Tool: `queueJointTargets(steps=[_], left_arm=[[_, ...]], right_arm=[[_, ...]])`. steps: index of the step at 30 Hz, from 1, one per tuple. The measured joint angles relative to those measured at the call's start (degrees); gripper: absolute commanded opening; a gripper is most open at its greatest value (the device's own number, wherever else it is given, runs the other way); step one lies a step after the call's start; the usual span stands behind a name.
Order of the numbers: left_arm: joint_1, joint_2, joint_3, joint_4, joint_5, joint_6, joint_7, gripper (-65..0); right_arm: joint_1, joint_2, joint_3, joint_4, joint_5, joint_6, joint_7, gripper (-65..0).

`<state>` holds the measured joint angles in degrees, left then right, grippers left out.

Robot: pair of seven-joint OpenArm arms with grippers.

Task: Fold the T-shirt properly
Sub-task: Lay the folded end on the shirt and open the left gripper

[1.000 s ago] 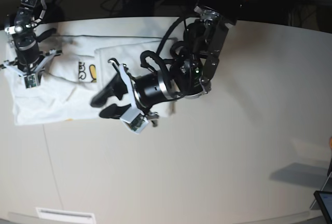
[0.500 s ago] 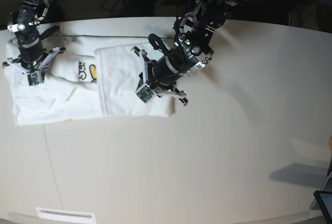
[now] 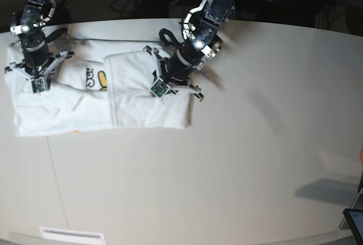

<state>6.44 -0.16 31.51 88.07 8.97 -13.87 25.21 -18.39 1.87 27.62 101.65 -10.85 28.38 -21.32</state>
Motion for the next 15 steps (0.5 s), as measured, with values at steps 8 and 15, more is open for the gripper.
queueJointTargets(steps=[8,15], left_arm=[[0.42,-1.88,-2.56,-0.74,-1.49,0.11,-2.78,-65.0],[3.21,-5.49,-9.44,1.79,-1.29,0.37,-3.87,-65.0]], right_arm=[[-1.18,-2.58,0.24,6.93,1.79,0.00,-0.46,-59.3],[-2.62,-2.49,5.25,9.07,17.70,-0.57,-2.21,-50.3]])
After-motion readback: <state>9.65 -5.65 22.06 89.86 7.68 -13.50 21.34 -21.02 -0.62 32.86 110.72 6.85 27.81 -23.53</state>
